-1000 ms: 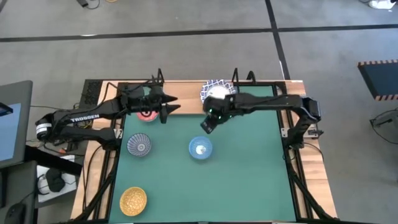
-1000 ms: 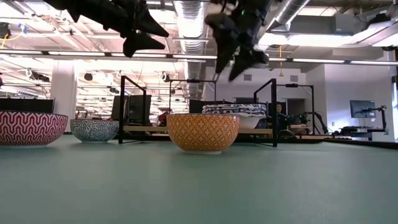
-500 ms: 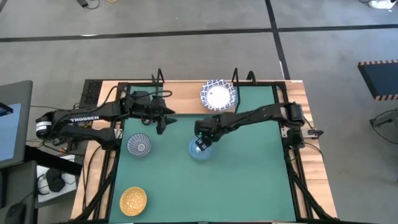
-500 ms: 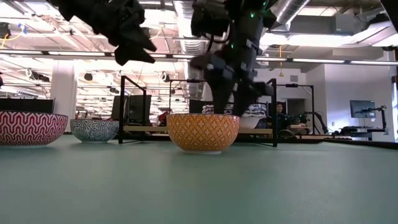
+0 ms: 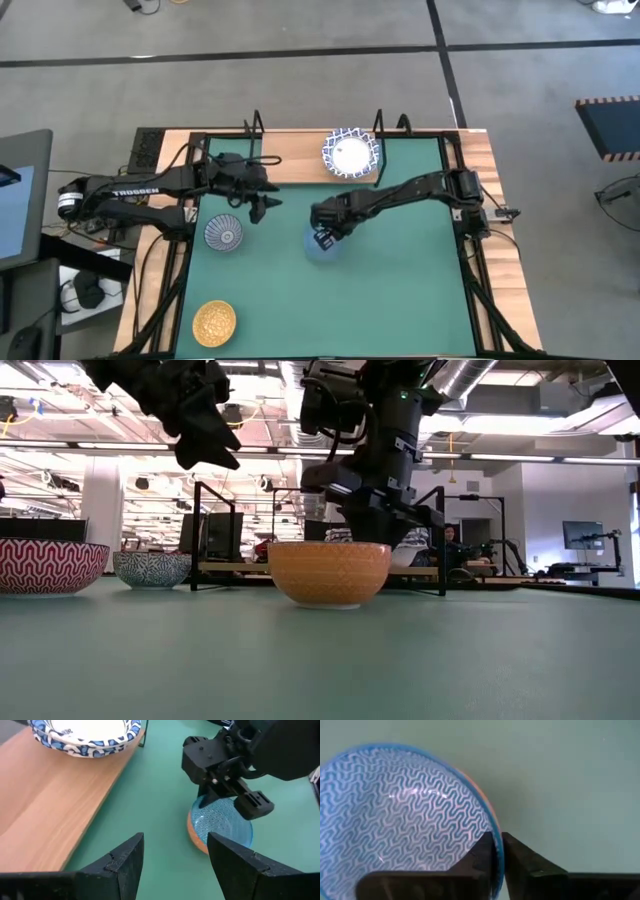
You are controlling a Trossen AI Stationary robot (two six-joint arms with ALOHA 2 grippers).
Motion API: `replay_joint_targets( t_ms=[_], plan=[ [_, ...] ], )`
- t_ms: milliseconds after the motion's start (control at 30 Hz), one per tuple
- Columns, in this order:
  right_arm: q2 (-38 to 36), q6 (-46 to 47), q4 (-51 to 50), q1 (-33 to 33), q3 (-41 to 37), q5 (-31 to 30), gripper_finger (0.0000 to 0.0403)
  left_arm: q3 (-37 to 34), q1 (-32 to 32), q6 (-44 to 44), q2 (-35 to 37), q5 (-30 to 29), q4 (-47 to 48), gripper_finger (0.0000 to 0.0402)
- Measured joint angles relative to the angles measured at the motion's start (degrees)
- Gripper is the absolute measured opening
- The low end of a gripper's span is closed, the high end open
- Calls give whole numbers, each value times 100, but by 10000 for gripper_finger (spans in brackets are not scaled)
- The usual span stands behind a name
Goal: Place and stack bowls onto a shelf
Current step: Put the right blue patterned bowl on the shelf
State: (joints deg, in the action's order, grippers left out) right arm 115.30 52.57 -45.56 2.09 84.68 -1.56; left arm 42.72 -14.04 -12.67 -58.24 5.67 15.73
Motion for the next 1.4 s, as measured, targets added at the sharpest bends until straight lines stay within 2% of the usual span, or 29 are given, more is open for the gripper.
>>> replay_joint_targets(
  t_ms=[67,333,667,833,1267,1400],
  plan=[
    [-8,1,69,-36,2,5,40,0,63,-122,0,-10,1,203],
    [-10,-35,129,-40,441,-423,41,0,362,-439,0,-114,-7,203],
    [-13,-13,-270,50,1359,-1823,47,-2,547,-438,0,-400,-12,203],
    [-17,32,-312,136,1771,-2315,46,-2,548,-443,0,-462,-11,203],
    [-17,-54,-396,168,2173,-2759,44,-2,548,-311,9,-665,-12,203],
    [-17,-93,-380,188,2184,-2854,44,0,548,-307,11,-702,1,190]
  ],
)
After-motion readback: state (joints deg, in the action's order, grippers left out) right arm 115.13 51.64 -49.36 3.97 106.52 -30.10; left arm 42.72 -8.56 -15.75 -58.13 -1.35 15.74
